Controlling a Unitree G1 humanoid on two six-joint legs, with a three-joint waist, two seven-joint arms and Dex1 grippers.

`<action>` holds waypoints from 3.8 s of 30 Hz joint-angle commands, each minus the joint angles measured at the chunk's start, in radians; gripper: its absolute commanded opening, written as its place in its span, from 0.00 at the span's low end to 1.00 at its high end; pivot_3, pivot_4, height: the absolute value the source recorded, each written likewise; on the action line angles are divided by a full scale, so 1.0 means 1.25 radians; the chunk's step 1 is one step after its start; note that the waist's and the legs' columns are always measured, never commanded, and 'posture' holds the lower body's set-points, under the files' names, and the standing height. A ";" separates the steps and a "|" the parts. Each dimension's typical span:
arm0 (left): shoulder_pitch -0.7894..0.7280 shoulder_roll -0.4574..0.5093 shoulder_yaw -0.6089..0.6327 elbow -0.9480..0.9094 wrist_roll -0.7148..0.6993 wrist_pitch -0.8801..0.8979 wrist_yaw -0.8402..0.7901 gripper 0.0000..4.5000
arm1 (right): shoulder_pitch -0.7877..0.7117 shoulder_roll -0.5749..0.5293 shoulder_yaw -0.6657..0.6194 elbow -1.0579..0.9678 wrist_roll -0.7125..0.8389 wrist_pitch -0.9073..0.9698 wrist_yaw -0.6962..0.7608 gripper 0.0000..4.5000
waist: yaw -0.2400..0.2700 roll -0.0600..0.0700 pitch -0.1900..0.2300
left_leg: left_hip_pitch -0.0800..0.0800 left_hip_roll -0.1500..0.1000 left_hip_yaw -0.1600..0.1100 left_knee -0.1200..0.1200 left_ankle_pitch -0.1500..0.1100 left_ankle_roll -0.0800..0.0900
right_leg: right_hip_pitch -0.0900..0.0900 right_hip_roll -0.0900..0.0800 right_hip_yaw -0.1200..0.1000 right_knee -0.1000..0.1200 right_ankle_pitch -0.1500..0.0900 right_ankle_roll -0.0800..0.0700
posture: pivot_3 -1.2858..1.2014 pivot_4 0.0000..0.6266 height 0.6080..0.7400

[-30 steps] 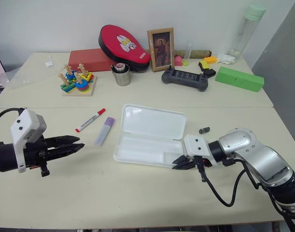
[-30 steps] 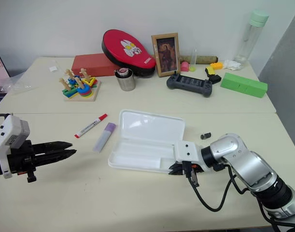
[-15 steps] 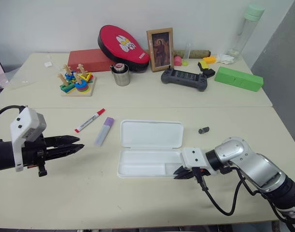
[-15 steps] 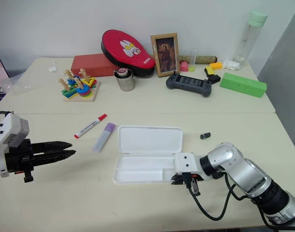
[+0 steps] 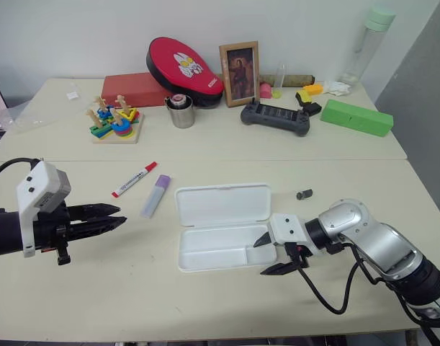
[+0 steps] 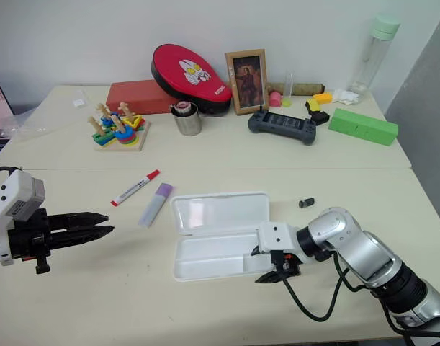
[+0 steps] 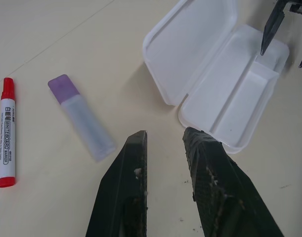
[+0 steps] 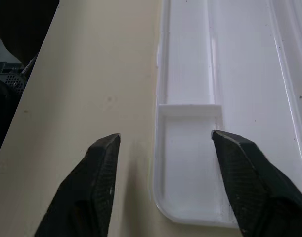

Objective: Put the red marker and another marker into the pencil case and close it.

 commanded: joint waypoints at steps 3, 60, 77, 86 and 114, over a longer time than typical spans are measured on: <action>-0.010 0.002 0.008 -0.007 -0.003 -0.009 -0.003 0.28 | -0.032 -0.001 -0.087 -0.047 0.090 0.053 0.003 0.99 | 0.000 0.000 0.000 | 0.000 0.000 0.000 0.000 0.000 0.000 | 0.000 0.000 0.000 0.000 0.000 0.000 | 0.52 0.24 1.00; -0.682 -0.236 -0.496 0.932 0.444 -0.461 0.158 0.09 | -0.249 0.014 -0.268 -0.031 0.208 0.126 -0.199 1.00 | -0.002 0.000 0.000 | -0.006 0.000 -0.001 0.001 0.000 0.000 | -0.005 0.000 -0.002 0.002 0.000 0.000 | 0.52 0.24 1.00; -0.666 -0.238 -0.472 0.897 0.425 -0.486 0.147 0.34 | -0.240 0.016 -0.266 -0.029 0.209 0.117 -0.205 1.00 | -0.002 0.000 0.000 | -0.006 0.000 -0.001 0.001 0.000 0.000 | -0.005 0.000 -0.002 0.003 0.000 0.000 | 0.52 0.24 1.00; -0.677 -0.242 -0.477 0.902 0.437 -0.479 0.151 0.72 | -0.232 0.012 -0.267 -0.032 0.207 0.112 -0.203 1.00 | -0.002 0.000 0.000 | -0.006 0.000 -0.002 0.001 0.000 0.000 | -0.005 0.000 -0.002 0.003 0.000 0.000 | 0.52 0.24 1.00; -0.704 -0.258 -0.505 0.989 0.475 -0.409 0.140 0.45 | -0.226 0.006 -0.270 -0.038 0.207 0.117 -0.207 1.00 | -0.003 0.000 0.000 | -0.004 0.000 -0.002 0.003 0.002 0.000 | -0.005 0.000 -0.001 0.011 0.000 0.000 | 0.52 0.24 1.00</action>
